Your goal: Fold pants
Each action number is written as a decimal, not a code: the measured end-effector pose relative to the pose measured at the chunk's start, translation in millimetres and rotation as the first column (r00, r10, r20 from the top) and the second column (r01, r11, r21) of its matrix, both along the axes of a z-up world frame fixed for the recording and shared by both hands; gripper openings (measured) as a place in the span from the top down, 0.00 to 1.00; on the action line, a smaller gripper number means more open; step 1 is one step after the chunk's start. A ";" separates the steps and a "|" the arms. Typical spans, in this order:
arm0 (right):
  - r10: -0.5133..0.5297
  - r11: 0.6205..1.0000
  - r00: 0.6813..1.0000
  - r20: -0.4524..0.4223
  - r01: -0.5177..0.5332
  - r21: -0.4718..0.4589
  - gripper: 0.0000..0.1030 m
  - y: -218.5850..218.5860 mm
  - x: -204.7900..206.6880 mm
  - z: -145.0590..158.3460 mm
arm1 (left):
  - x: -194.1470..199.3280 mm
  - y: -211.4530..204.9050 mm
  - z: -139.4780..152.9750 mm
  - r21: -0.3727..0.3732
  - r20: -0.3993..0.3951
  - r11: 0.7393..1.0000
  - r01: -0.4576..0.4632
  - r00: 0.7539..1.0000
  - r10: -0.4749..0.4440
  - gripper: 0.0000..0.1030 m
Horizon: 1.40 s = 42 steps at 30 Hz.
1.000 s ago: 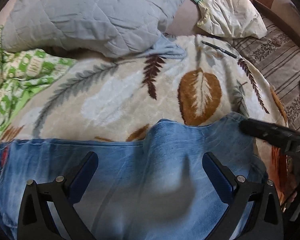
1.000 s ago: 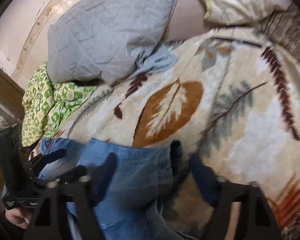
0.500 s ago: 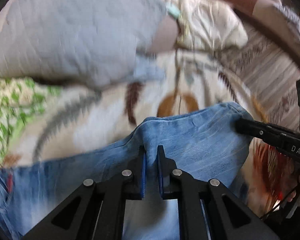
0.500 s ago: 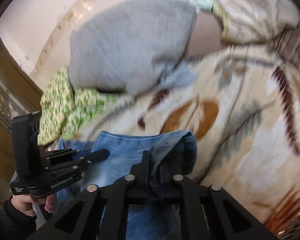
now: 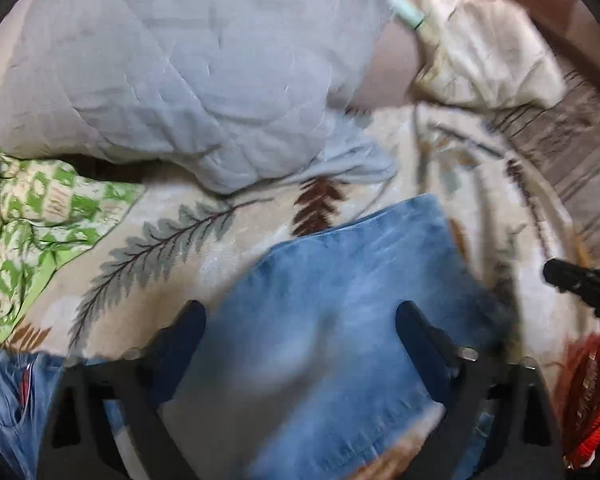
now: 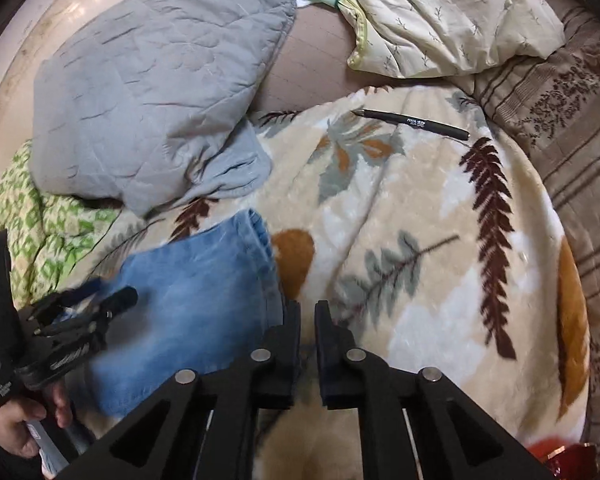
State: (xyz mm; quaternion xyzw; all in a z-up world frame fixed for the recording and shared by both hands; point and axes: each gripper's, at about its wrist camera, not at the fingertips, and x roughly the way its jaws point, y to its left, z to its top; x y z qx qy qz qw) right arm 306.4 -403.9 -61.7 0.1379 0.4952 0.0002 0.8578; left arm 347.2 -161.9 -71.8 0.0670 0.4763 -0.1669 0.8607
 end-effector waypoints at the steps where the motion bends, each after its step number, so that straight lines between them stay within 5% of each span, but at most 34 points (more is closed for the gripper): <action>1: 0.015 1.000 1.000 0.013 -0.014 -0.004 0.69 2.2 -9.2 5.2 | -11.9 -2.5 6.0 -0.009 0.001 0.999 0.044 0.999 -0.044 0.07; 2: 0.032 0.999 0.999 0.027 -0.032 -0.006 0.53 3.7 -19.0 9.7 | -24.8 -5.0 11.7 -0.011 0.005 0.996 0.086 0.996 -0.086 0.07; 3: 0.052 0.999 0.997 0.051 -0.052 -0.008 0.17 6.6 -32.6 16.4 | -43.0 -8.9 18.2 -0.003 0.017 0.991 0.135 0.991 -0.134 0.07; 4: 0.058 0.998 0.996 0.075 -0.057 -0.011 0.08 9.4 -42.5 20.0 | -57.3 -10.2 22.8 0.005 0.022 0.986 0.169 0.985 -0.169 0.07; 11: 0.189 0.982 0.965 0.179 -0.187 -0.027 0.08 17.9 -136.6 50.0 | -118.0 -2.9 20.0 -0.024 -0.055 0.962 0.272 0.961 -0.273 0.07; 17: 0.319 0.947 0.936 0.150 -0.310 -0.080 0.08 32.6 -184.7 35.1 | -105.8 -0.1 19.2 -0.114 -0.164 0.962 0.250 0.950 -0.266 0.07; 21: 0.358 0.932 0.926 0.121 -0.348 -0.102 0.10 48.8 -197.5 14.4 | -102.3 -26.9 16.6 -0.133 -0.205 0.934 0.332 0.913 -0.353 0.07; 25: 0.337 0.935 0.939 0.072 -0.325 -0.144 0.23 56.1 -191.7 -13.3 | -94.6 -49.6 -4.3 -0.089 -0.254 0.932 0.351 0.897 -0.362 0.07; 31: 0.287 0.947 0.958 -0.020 -0.287 -0.145 0.26 45.2 -157.3 -43.6 | -74.6 -68.6 -38.9 -0.152 -0.356 0.936 0.319 0.865 -0.353 0.07; 35: 0.317 0.936 0.944 -0.089 -0.327 -0.132 0.26 45.8 -142.9 -60.0 | -70.6 -74.9 -59.0 -0.203 -0.434 0.927 0.316 0.819 -0.375 0.09; 38: 0.365 0.916 0.924 -0.114 -0.378 -0.135 0.35 52.9 -142.9 -67.1 | -74.3 -77.6 -61.3 -0.258 -0.447 0.906 0.337 0.790 -0.420 0.44; 39: 0.370 0.912 0.920 -0.130 -0.386 -0.137 0.44 55.4 -143.5 -68.4 | -76.8 -79.4 -59.0 -0.251 -0.438 0.901 0.355 0.788 -0.433 0.58; 40: 0.377 0.911 0.916 -0.134 -0.394 -0.127 0.68 56.3 -145.2 -68.6 | -78.7 -80.3 -57.1 -0.244 -0.433 0.898 0.366 0.787 -0.439 0.64; 42: 0.397 0.913 0.910 -0.117 -0.405 -0.052 0.78 54.1 -150.7 -64.8 | -84.1 -81.9 -47.8 -0.232 -0.408 0.891 0.389 0.793 -0.453 0.70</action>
